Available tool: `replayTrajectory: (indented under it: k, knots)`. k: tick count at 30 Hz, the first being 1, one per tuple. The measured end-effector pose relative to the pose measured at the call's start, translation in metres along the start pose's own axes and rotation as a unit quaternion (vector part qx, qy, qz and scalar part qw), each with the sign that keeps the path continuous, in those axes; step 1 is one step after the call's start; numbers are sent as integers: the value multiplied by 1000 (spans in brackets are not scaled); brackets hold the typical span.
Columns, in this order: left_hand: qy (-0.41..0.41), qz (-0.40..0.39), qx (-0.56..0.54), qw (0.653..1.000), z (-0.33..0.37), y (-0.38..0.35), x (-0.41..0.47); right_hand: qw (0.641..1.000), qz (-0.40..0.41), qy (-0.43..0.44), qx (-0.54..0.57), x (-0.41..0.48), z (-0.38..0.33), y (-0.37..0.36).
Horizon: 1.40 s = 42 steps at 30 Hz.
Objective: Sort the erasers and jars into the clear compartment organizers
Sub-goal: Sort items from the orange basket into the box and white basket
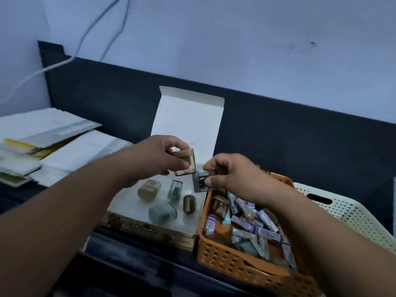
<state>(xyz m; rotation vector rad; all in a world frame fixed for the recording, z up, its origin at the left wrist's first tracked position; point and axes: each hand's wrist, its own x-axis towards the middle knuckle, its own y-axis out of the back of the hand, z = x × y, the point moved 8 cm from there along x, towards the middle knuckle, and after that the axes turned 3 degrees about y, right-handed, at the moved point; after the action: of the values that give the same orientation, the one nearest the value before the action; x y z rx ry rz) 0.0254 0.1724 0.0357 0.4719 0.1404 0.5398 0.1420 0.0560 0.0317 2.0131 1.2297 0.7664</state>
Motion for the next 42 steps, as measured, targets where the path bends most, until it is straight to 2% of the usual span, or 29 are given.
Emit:
replayTrajectory:
  k: [5,8,11,16,20,24,27,32,35,38,42]
  knots:
    - [44,78,102,991,-37,38,-5,998,-45,16,-31,31,-22,-44]
    - [79,53,176,980,-58,34,-5,994,-73,12,-76,37,-20,-58]
    - [111,20,199,974,-69,24,-4,995,-57,-2,-83,36,-12,-56]
    - [55,33,206,977,-41,9,3,998,-6,-20,-59,11,3,-20]
    - [-22,-38,196,980,1,-38,4,995,-46,-44,-76,-32,27,7]
    - [-36,-149,176,972,21,-95,1,977,-176,-94,-78,-72,53,0]
    - [-39,-191,192,962,24,-122,3,962,-238,-114,-70,-91,59,-14]
    - [-39,-250,270,929,22,-150,3,955,-245,-123,-109,-100,69,-19]
    - [-20,-298,337,893,16,-164,-2,958,-231,-143,-90,-104,80,-14]
    - [-4,-336,415,846,10,-178,-7,966,-188,-162,-76,-104,90,-6]
    - [-2,-357,464,811,5,-192,-9,975,-143,-166,-44,-103,95,3]
